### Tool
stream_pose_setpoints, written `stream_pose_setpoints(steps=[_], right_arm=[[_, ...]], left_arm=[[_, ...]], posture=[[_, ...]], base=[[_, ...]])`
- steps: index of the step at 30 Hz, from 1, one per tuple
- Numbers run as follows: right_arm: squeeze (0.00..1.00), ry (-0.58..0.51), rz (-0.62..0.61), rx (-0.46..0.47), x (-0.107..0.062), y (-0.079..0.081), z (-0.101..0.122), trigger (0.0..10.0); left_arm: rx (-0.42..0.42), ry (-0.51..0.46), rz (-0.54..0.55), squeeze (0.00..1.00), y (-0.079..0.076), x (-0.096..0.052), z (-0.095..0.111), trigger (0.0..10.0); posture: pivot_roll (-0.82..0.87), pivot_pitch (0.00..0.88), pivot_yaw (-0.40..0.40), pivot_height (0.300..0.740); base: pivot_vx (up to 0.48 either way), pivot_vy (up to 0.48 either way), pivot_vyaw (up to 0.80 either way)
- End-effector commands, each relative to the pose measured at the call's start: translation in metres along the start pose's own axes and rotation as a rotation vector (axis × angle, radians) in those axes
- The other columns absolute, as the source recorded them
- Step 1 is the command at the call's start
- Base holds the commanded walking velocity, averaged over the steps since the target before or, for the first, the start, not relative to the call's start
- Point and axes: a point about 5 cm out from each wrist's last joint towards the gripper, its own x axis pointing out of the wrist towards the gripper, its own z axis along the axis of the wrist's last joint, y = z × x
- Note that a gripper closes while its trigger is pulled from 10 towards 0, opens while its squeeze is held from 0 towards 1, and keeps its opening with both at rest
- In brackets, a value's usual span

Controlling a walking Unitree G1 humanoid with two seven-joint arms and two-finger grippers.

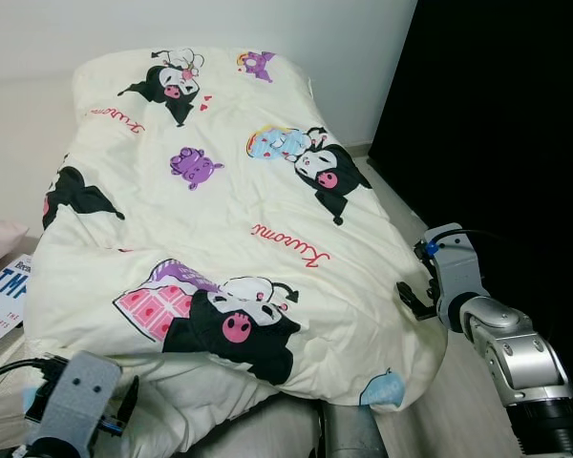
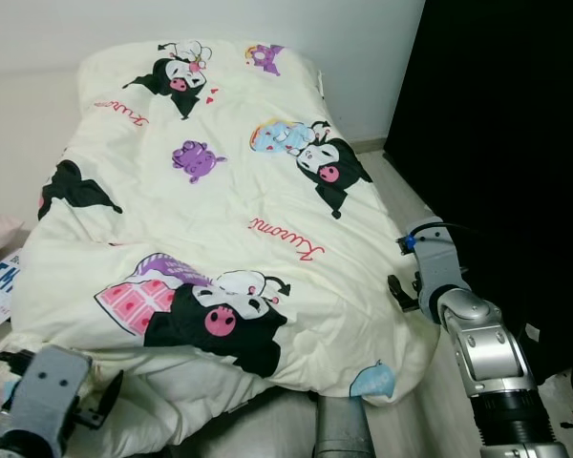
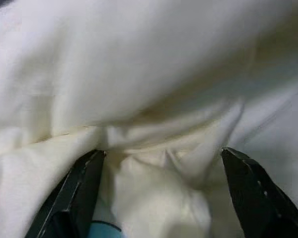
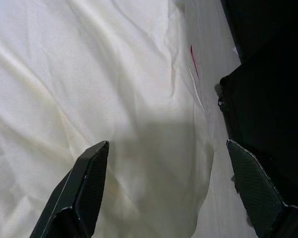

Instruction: Clean up the room

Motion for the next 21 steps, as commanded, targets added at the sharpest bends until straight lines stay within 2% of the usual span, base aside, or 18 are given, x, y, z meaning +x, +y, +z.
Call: stream_pose_setpoints(steps=[1,3,5,11,12,19,20,21], right_arm=[[0.00,0.008,0.000,0.008,0.001,0.000,-0.003,10.0],[0.00,0.005,0.002,0.008,0.002,0.001,-0.002,10.0],[0.00,0.004,0.002,0.009,0.002,0.002,-0.002,10.0],[0.00,0.002,0.004,0.013,0.001,0.003,-0.002,10.0],[0.00,0.003,0.004,0.014,0.001,0.003,-0.002,10.0],[0.00,0.004,0.003,0.015,0.000,0.002,-0.003,10.0],[0.00,0.004,0.004,0.015,0.000,0.002,-0.004,10.0],[0.00,0.004,0.010,0.015,0.002,0.004,-0.003,10.0]], left_arm=[[0.151,0.081,-0.015,0.00,-0.004,-0.007,-0.021,10.0],[0.214,0.113,-0.014,0.00,-0.006,-0.010,-0.031,10.0],[0.237,0.139,0.007,0.00,-0.005,-0.012,-0.036,10.0],[0.261,0.170,0.063,0.00,-0.002,-0.012,-0.042,10.0],[0.265,0.173,0.089,0.00,0.002,-0.011,-0.043,0.0],[0.296,0.189,0.154,0.00,0.014,-0.008,-0.049,0.0],[0.308,0.189,0.149,0.00,0.017,-0.007,-0.051,0.0],[0.328,0.170,0.047,0.00,0.018,-0.007,-0.052,0.0]], posture=[[-0.08,0.209,-0.060,0.521],[-0.08,0.209,-0.058,0.521],[-0.08,0.210,-0.057,0.521],[-0.08,0.210,-0.056,0.521],[-0.08,0.211,-0.056,0.521],[-0.08,0.211,-0.060,0.521],[-0.08,0.212,-0.061,0.521],[-0.07,0.212,-0.063,0.521]], base=[[0.000,0.000,0.00],[0.000,0.000,0.00],[0.000,0.000,0.00],[0.000,0.000,0.00],[0.000,0.000,0.00],[0.000,0.000,0.00],[0.000,0.000,0.00],[0.000,0.000,0.00]])
